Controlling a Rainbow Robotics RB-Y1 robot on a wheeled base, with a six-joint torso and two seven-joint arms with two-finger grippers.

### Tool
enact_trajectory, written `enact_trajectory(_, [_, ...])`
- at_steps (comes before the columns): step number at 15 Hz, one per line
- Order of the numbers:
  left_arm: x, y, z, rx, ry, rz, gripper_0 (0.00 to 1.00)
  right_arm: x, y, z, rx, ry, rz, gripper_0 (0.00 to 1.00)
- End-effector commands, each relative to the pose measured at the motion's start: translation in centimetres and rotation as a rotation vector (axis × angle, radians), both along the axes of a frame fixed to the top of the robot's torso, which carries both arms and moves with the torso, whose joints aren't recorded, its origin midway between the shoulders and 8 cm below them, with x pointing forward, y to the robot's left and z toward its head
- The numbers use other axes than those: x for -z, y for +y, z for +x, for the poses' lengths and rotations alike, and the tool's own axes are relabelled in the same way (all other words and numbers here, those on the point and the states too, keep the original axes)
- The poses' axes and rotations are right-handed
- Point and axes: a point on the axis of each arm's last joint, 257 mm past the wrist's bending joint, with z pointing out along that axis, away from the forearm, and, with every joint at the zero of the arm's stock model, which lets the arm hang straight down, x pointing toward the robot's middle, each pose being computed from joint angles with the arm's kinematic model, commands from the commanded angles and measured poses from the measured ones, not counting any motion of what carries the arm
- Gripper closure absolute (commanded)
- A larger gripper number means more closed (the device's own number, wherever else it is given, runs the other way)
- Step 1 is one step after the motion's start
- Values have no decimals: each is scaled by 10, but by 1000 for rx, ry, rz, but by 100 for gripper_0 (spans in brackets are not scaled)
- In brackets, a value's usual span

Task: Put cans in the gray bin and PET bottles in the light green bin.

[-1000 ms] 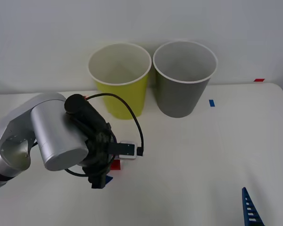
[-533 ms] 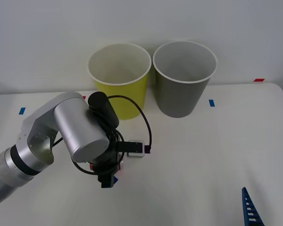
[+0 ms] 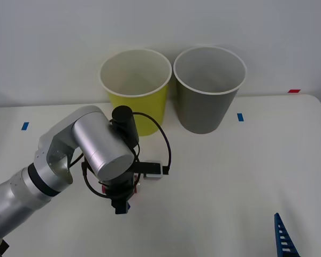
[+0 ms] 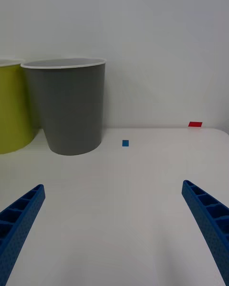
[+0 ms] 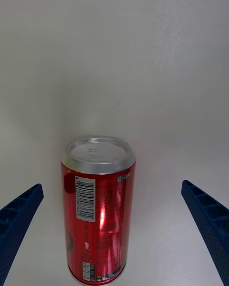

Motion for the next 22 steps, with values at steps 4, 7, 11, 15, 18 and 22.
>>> enact_trajectory(4, [5, -5, 4, -18, -1, 6, 0, 0, 0, 0, 0, 0, 0, 0])
enact_trajectory(7, [10, -3, 8, -24, -3, 15, 0, 0, 0, 0, 0, 0, 0, 0])
enact_trajectory(11, [15, -3, 10, -17, -9, 21, 0, 0, 0, 0, 0, 0, 0, 0])
enact_trajectory(15, [19, 1, 13, -14, -12, 24, 0, 0, 0, 0, 0, 0, 0, 0])
enact_trajectory(18, [29, -1, 14, -11, -1, 10, 0, 0, 0, 0, 0, 0, 0, 0])
enact_trajectory(22, [32, -2, 8, 4, 30, 1, 0, 0, 0, 0, 0, 0, 0, 0])
